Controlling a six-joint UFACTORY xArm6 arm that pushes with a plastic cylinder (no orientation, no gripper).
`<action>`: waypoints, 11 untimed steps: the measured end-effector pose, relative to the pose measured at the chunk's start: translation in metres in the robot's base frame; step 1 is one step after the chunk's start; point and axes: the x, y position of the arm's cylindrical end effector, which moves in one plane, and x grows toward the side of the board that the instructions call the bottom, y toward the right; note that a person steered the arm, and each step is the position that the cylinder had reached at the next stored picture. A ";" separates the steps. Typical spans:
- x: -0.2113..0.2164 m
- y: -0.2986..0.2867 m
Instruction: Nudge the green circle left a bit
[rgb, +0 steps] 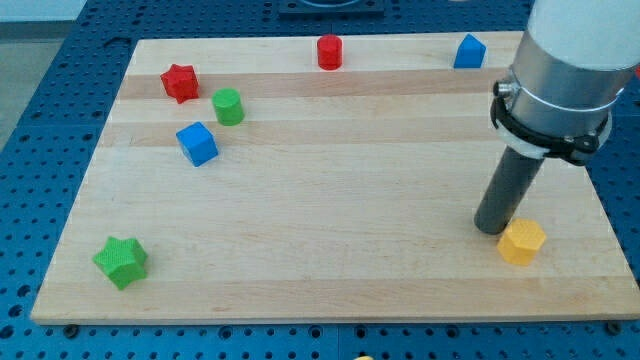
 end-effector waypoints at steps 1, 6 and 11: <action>-0.002 -0.015; -0.021 -0.048; -0.100 -0.189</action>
